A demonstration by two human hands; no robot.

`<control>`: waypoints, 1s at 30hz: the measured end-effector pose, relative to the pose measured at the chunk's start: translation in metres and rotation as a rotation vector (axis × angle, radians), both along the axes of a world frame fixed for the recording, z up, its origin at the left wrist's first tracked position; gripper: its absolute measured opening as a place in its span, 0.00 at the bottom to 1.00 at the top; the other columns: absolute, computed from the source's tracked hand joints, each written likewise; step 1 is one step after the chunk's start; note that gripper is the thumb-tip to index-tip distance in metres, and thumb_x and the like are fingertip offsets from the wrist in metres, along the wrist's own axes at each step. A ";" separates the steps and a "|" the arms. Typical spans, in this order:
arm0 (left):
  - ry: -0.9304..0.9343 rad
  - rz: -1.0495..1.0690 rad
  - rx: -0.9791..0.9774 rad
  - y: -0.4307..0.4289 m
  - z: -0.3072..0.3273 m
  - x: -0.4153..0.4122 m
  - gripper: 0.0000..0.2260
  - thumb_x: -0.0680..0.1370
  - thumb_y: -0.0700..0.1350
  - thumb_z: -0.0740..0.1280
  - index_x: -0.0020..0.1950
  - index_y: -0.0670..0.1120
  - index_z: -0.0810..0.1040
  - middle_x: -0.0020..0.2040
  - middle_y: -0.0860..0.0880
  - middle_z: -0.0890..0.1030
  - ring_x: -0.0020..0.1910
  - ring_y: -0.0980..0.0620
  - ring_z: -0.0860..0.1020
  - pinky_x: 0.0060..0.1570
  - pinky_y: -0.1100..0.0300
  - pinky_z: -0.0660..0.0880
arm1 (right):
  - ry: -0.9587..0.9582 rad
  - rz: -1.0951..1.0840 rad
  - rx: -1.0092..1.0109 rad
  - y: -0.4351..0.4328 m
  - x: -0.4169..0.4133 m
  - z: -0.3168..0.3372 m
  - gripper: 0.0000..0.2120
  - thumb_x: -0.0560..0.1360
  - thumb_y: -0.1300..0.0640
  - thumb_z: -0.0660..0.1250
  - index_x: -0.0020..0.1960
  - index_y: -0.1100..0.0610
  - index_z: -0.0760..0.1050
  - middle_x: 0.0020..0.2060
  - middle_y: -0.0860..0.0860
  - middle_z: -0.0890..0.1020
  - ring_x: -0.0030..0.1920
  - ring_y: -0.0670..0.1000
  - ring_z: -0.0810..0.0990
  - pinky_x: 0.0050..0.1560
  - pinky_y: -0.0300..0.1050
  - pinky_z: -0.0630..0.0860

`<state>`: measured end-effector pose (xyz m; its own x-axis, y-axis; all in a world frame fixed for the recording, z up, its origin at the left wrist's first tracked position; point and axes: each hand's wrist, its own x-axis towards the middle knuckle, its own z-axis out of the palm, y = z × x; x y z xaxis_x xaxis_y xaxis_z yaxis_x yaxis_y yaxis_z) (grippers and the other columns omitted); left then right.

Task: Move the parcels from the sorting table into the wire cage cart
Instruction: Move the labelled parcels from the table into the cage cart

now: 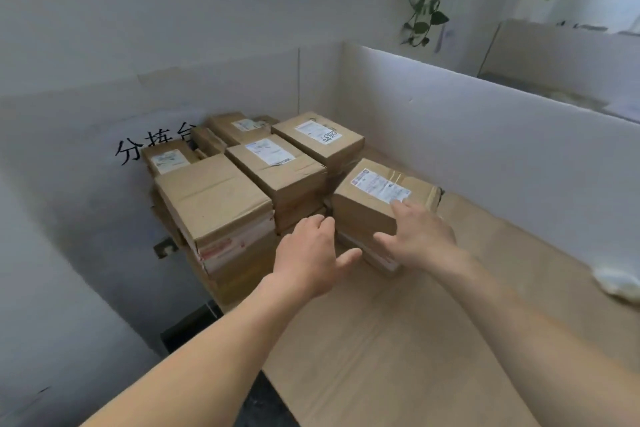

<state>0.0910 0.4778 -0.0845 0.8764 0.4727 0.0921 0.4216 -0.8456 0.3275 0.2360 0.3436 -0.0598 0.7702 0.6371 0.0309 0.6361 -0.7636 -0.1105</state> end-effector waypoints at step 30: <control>-0.158 0.394 -0.742 -0.009 -0.067 0.148 0.20 0.77 0.60 0.69 0.63 0.50 0.78 0.58 0.54 0.83 0.59 0.49 0.80 0.60 0.51 0.76 | 0.203 -0.071 0.047 0.027 0.180 -0.057 0.25 0.73 0.32 0.63 0.59 0.50 0.77 0.56 0.52 0.83 0.57 0.58 0.79 0.49 0.50 0.72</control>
<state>0.2394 0.4687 -0.1515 0.6383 0.7265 -0.2545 0.5423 -0.1898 0.8185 0.4161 0.3706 -0.1168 0.8064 0.5826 -0.1014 0.5420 -0.7967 -0.2675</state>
